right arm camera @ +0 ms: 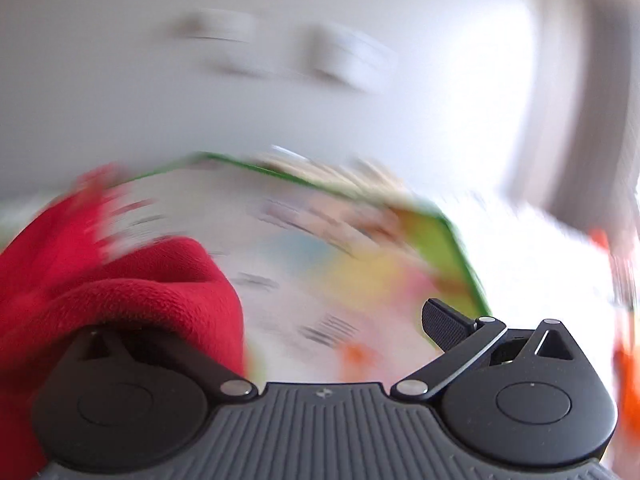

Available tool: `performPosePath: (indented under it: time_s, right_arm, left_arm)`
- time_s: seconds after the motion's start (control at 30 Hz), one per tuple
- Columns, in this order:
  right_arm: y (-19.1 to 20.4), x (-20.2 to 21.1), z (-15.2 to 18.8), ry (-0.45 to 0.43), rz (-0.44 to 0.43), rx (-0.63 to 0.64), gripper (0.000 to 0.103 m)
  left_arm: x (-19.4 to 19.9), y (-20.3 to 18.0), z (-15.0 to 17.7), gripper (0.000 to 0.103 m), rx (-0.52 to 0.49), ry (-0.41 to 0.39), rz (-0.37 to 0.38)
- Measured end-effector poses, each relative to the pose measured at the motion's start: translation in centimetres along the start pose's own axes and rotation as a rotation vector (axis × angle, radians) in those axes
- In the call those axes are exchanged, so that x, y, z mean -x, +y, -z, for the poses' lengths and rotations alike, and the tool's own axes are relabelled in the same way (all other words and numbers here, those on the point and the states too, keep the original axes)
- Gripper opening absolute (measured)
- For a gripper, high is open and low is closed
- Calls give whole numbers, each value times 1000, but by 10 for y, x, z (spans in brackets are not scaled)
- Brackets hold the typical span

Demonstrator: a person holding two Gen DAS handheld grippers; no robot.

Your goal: Fold clothes

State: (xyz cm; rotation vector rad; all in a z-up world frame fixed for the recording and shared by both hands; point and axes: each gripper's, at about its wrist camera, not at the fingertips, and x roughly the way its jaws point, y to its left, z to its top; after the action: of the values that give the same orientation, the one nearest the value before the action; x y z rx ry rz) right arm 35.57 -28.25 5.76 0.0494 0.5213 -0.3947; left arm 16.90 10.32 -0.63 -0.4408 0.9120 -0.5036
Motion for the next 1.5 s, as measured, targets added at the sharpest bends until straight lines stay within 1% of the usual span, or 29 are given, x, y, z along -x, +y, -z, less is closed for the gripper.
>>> performPosePath:
  time_s: [0.03, 0.1, 0.13, 0.2, 0.27, 0.3, 0.33, 0.5, 0.57, 0.6, 0.63, 0.67, 0.7, 0.77, 0.8, 0.87, 1.0, 1.03, 1.1, 1.17, 1.27, 1.33, 1.37, 1.5]
  right_arm:
    - [-21, -7, 0, 56, -13, -58, 103]
    - [-53, -15, 8, 151, -75, -117, 103]
    - [-63, -15, 12, 178, -97, -128, 103]
    - [-64, -7, 20, 163, -108, -105, 103]
    - [-60, 5, 23, 120, -131, -101, 103]
    - [-58, 11, 24, 98, -157, -101, 103]
    - [-54, 18, 25, 76, -192, -95, 103]
    - [-5, 56, 32, -9, -375, 90, 103]
    - [16, 66, 40, -1, -457, 154, 103]
    - [23, 69, 48, 11, -495, 174, 103]
    - [30, 72, 56, 21, -529, 194, 103]
    - [36, 75, 65, 28, -558, 214, 103]
    - [41, 77, 75, 31, -579, 235, 103]
    - [48, 76, 89, 22, -572, 271, 103]
    - [51, 74, 92, 18, -557, 284, 103]
    - [52, 74, 93, 10, -557, 275, 103]
    - [46, 71, 91, 16, -562, 257, 103]
    - [45, 71, 91, 16, -562, 256, 103]
    - [42, 72, 92, 14, -555, 261, 103]
    - [41, 73, 93, 15, -548, 270, 103]
    - [44, 73, 93, 27, -535, 290, 103]
    - [49, 74, 94, 25, -516, 312, 103]
    - [50, 76, 94, 8, -501, 334, 103]
    - [56, 92, 94, -110, -413, 456, 103]
  left_arm:
    - [0, 1, 1, 103, 7, -8, 11]
    - [0, 3, 4, 103, 41, -31, 17]
    - [1, 3, 5, 103, 41, -34, 16]
    - [1, 2, 8, 103, 41, -40, 12]
    - [7, 2, 2, 103, 41, -11, 26]
    - [15, 5, -2, 103, 79, -3, 49]
    - [26, 12, -10, 103, 133, -36, 83]
    - [105, 47, -15, 103, 278, -268, -116]
    - [127, 56, -10, 103, 283, -307, -358]
    - [135, 57, -6, 103, 275, -319, -459]
    - [143, 58, 0, 103, 266, -327, -534]
    - [150, 59, 6, 103, 272, -336, -570]
    - [157, 62, 14, 103, 288, -341, -579]
    - [166, 67, 27, 103, 329, -343, -564]
    - [165, 68, 30, 103, 333, -343, -558]
    - [162, 69, 36, 103, 342, -344, -547]
    - [149, 72, 39, 103, 284, -326, -501]
    - [142, 70, 35, 103, 270, -326, -485]
    - [137, 73, 28, 103, 244, -337, -414]
    - [126, 81, 9, 103, 219, -343, -311]
    - [113, 92, -22, 103, 208, -382, -279]
    - [124, 92, -34, 103, 204, -460, -338]
    - [130, 93, -40, 103, 202, -499, -367]
    - [153, 93, -63, 103, 191, -654, -485]
